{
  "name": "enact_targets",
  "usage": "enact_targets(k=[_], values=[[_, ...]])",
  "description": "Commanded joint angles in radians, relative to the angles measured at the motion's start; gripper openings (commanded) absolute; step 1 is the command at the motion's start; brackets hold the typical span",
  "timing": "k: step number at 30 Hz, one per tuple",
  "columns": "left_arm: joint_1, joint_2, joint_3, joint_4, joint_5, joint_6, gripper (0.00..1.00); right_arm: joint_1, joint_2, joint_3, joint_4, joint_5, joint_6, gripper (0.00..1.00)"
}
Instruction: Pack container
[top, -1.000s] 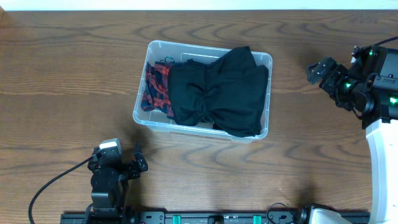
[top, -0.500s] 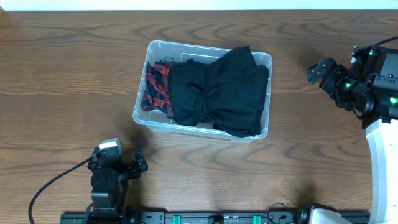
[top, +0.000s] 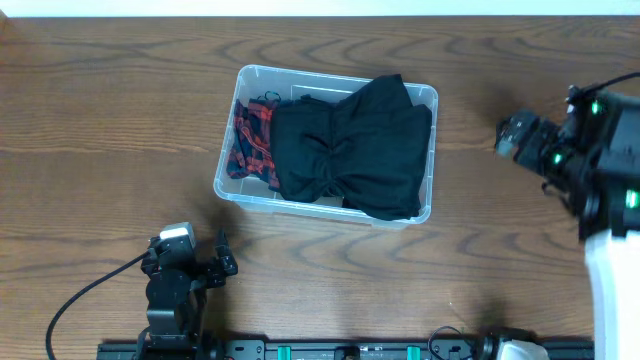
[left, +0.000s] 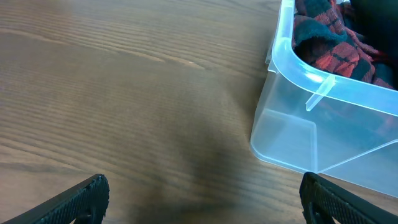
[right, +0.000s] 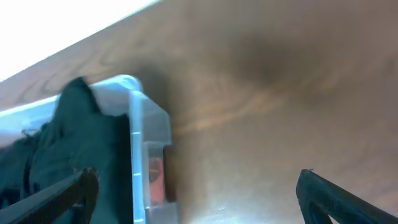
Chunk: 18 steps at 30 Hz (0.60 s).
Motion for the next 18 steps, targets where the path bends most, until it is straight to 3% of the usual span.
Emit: enact_targets(k=[1,5,18], values=[[0.005,-0.008,-0.015,0.004,-0.001,0.014,0.98,0.064,-0.171,-0.102,0.06,0.05,-0.329,0.99],[0.005,-0.008,-0.015,0.004,-0.001,0.013,0.98,0.109,-0.378,-0.282,0.12,0.05,-0.47,0.99],[0.005,-0.008,-0.015,0.005,-0.001,0.013,0.98,0.111,-0.921,-0.755,0.125,0.062,-0.446,0.99]])
